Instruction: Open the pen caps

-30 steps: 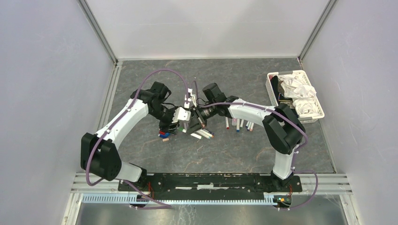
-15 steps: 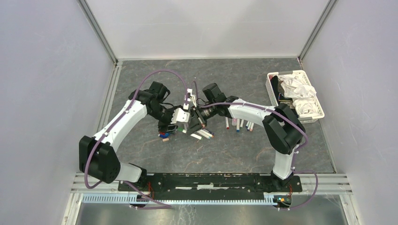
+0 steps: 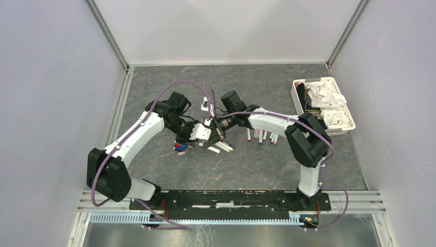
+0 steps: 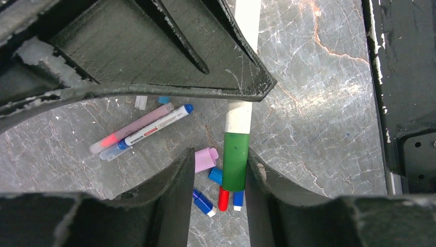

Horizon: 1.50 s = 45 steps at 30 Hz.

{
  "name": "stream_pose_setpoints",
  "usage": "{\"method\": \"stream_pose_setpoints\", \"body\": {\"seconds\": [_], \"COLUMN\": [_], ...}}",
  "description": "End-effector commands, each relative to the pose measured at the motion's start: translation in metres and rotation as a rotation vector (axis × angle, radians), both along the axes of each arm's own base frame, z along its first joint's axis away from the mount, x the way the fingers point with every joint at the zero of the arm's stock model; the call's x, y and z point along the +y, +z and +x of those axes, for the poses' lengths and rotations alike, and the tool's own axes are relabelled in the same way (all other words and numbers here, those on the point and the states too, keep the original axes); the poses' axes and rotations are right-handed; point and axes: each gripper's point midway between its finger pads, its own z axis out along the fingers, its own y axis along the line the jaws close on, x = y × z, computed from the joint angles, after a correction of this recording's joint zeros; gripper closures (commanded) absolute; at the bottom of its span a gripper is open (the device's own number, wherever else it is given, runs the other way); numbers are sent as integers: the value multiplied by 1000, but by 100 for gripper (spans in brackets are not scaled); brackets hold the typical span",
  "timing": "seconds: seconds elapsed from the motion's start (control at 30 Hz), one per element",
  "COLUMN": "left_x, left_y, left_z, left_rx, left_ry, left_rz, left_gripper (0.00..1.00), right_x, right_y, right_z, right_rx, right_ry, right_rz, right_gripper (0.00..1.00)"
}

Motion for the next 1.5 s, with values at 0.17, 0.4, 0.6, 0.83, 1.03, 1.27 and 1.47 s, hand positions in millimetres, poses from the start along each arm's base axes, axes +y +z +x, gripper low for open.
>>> {"method": "stream_pose_setpoints", "body": {"seconds": [0.17,0.4,0.6,0.83,1.03,1.27,1.47], "left_x": [-9,4,51,80,72,58,64], "left_y": [8,-1,-3,-2,-21,-52,-85], "left_z": [0,11,47,68,83,116,121], "left_rx": [-79,-127,-200,-206,-175,-80,0], "left_ry": [-54,-38,31,108,202,367,427], "left_rz": [-21,67,185,179,130,75,133], "left_gripper": [77,98,98,98,98,92,85], "right_x": [12,3,-31,-58,-85,-134,-151], "right_y": [15,-1,-26,-29,-43,-78,-95], "right_z": [7,5,3,13,49,121,158], "right_rx": [-4,0,-27,-37,-107,-306,-386], "right_ry": [20,17,-42,-137,-301,-659,-818], "right_rz": [48,-15,-105,-124,-264,-628,-747], "right_gripper": [100,100,100,100,100,100,100]}}
